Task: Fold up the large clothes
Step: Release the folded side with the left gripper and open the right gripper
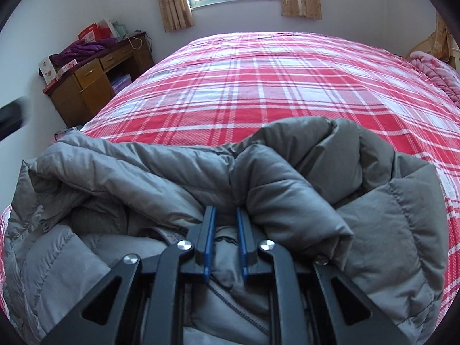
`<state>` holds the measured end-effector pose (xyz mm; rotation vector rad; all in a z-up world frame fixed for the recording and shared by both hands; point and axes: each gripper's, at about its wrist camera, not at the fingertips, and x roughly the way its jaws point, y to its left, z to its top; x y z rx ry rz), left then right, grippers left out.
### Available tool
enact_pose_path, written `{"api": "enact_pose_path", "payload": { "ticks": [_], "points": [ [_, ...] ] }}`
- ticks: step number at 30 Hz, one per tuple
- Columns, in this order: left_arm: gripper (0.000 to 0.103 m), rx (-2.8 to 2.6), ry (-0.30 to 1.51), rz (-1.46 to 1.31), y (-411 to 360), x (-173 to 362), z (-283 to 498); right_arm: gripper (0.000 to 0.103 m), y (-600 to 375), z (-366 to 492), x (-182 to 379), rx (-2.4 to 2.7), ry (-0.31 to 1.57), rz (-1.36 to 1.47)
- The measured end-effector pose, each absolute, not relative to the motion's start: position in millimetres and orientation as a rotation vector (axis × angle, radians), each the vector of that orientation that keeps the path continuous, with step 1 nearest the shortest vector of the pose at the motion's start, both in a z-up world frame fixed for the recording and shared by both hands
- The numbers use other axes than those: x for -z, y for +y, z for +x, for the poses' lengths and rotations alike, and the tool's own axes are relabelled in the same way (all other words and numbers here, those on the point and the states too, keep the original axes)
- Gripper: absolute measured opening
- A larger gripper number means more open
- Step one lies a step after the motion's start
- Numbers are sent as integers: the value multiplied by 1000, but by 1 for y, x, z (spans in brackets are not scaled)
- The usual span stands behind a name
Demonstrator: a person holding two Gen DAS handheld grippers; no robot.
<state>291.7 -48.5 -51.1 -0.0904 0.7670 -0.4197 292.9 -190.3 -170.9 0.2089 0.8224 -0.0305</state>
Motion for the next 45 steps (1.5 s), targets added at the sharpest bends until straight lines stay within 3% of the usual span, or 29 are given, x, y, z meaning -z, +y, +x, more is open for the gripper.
{"api": "enact_pose_path", "payload": {
  "ticks": [3, 6, 17, 21, 28, 36, 45],
  "points": [
    [8, 363, 941, -137, -41, 109, 303, 16, -190, 293, 171, 30, 823, 210],
    [8, 441, 908, -346, -14, 140, 297, 16, -191, 291, 171, 19, 818, 222],
    [7, 448, 906, -392, -6, 148, 302, 16, -237, 269, 152, -16, 775, 430],
    [7, 447, 905, -389, -6, 146, 302, 5, -253, 269, 166, 2, 850, 393],
    [7, 449, 912, -408, -3, 147, 304, 4, -237, 280, 173, 72, 838, 296],
    [7, 330, 880, -297, 8, 97, 285, 4, -236, 281, 173, 87, 832, 267],
    [7, 447, 807, -233, 60, 21, 185, 10, -244, 256, 145, 61, 828, 364]
  ]
}}
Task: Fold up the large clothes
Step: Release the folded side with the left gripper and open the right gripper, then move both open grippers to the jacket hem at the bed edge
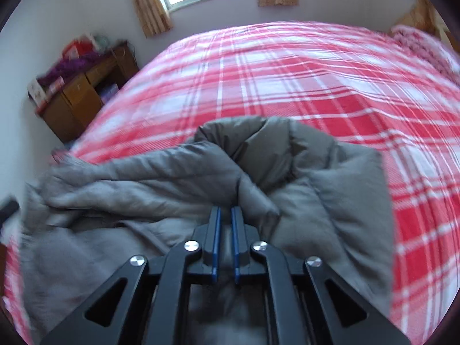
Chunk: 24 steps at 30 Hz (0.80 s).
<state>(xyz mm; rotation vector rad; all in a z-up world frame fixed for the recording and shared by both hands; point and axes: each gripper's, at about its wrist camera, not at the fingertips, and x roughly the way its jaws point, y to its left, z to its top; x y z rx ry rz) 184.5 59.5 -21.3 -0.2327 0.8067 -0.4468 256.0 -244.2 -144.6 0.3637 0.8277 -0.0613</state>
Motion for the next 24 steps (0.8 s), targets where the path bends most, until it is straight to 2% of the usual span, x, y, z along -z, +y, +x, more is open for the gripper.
{"api": "enact_pose_path", "payload": {
  "ticks": [2, 4, 6, 11, 13, 17, 24],
  "points": [
    [7, 477, 781, -224, 75, 15, 153, 20, -247, 222, 120, 19, 763, 402],
    [8, 483, 768, -241, 95, 12, 119, 56, -248, 177, 93, -7, 698, 399],
    [8, 481, 769, -254, 114, 13, 88, 69, -249, 117, 65, -22, 612, 378],
    [9, 431, 818, -252, 145, 30, 28, 71, -275, -16, 23, -19, 521, 342],
    [9, 417, 833, -246, 154, 40, 4, 75, -285, -65, 18, -16, 516, 348],
    [9, 411, 875, -264, 167, 58, -32, 76, -291, -126, 29, 14, 572, 349],
    [9, 335, 915, -260, 194, 84, -81, 76, -271, -174, 76, -21, 688, 330]
  ]
}}
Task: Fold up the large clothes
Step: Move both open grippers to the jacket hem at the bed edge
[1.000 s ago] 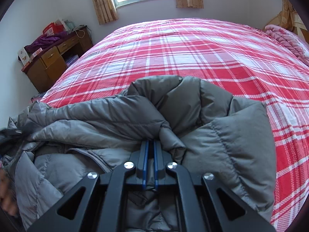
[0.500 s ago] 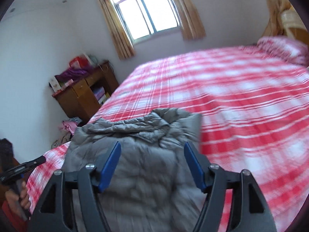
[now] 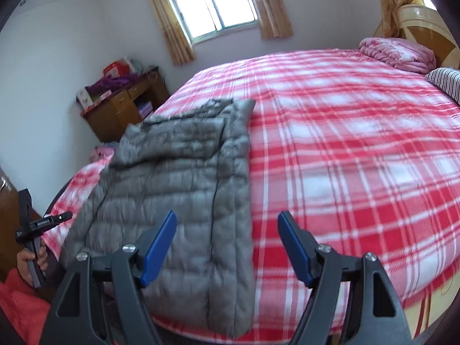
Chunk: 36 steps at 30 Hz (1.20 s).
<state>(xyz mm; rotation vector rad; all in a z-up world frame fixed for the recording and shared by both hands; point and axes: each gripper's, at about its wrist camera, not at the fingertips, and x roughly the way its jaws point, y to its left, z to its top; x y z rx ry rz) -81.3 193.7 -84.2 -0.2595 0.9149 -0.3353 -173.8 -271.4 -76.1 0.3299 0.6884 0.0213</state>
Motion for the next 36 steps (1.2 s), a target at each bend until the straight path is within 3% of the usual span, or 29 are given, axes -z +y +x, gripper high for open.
{"api": "enact_pose_path", "payload": {
  "ticks": [16, 18, 19, 20, 21, 24, 36],
  "points": [
    [11, 348, 806, -210, 202, 109, -142, 76, -262, -231, 128, 40, 744, 342],
    [27, 369, 790, -205, 204, 105, -149, 76, -261, -228, 130, 54, 755, 336],
    [58, 380, 769, -206, 204, 102, -153, 76, -260, -228, 131, 52, 754, 331],
    [97, 390, 739, -214, 206, 99, -158, 76, -259, -228, 131, 49, 754, 327],
    [102, 397, 712, -221, 207, 95, -162, 78, -258, -228, 131, 49, 756, 322],
    [102, 401, 662, -206, 208, 87, -167, 81, -256, -228, 131, 51, 758, 313],
    [102, 353, 857, -166, 202, 115, -143, 79, -250, -221, 159, 18, 865, 297]
  ]
}}
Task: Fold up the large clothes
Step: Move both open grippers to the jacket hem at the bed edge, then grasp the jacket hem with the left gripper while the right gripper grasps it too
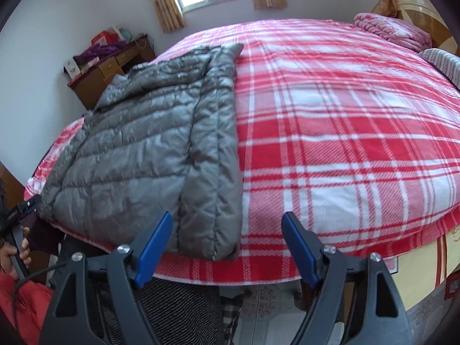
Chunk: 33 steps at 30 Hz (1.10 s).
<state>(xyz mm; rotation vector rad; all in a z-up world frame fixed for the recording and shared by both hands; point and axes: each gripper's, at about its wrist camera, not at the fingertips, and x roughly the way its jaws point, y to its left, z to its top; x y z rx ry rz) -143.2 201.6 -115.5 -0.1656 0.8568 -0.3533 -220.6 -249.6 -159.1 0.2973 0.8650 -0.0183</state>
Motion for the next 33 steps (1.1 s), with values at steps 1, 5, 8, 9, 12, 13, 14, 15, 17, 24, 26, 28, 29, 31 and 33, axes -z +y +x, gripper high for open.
{"api": "enact_pose_path", "payload": {
  "ticks": [1, 5, 8, 9, 12, 13, 14, 15, 17, 24, 26, 28, 29, 31, 33],
  "points": [
    [102, 369, 858, -164, 201, 115, -143, 76, -248, -219, 162, 12, 877, 295],
    [101, 445, 868, -185, 197, 117, -144, 74, -240, -212, 175, -24, 917, 294],
    [77, 459, 891, -154, 188, 121, -141, 74, -237, -200, 186, -49, 927, 332],
    [67, 457, 909, -160, 187, 125, -139, 74, -236, -197, 187, -47, 925, 336],
    [35, 463, 927, -252, 197, 133, -136, 44, -227, -190, 186, -34, 920, 271],
    [33, 484, 920, -302, 202, 134, -137, 23, -224, -190, 184, -37, 929, 237],
    [29, 498, 910, -319, 204, 133, -139, 18, -223, -189, 182, -63, 941, 237],
    [28, 516, 893, -324, 205, 129, -142, 15, -223, -189, 181, -83, 942, 254],
    [22, 547, 855, -322, 206, 118, -148, 12, -224, -191, 175, -91, 934, 270],
    [17, 721, 674, -439, 222, 64, -172, 11, -232, -214, 123, -217, 788, 387],
    [17, 747, 635, -453, 227, 53, -178, 11, -232, -225, 103, -256, 736, 402],
    [17, 769, 595, -473, 233, 38, -185, 11, -232, -232, 87, -279, 697, 401],
    [17, 776, 576, -489, 236, 31, -186, 11, -231, -236, 80, -284, 680, 397],
    [17, 801, 521, -544, 245, 11, -188, 11, -228, -243, 61, -294, 635, 391],
    [17, 825, 473, -576, 250, -2, -189, 11, -229, -250, 44, -305, 583, 398]
  ]
}}
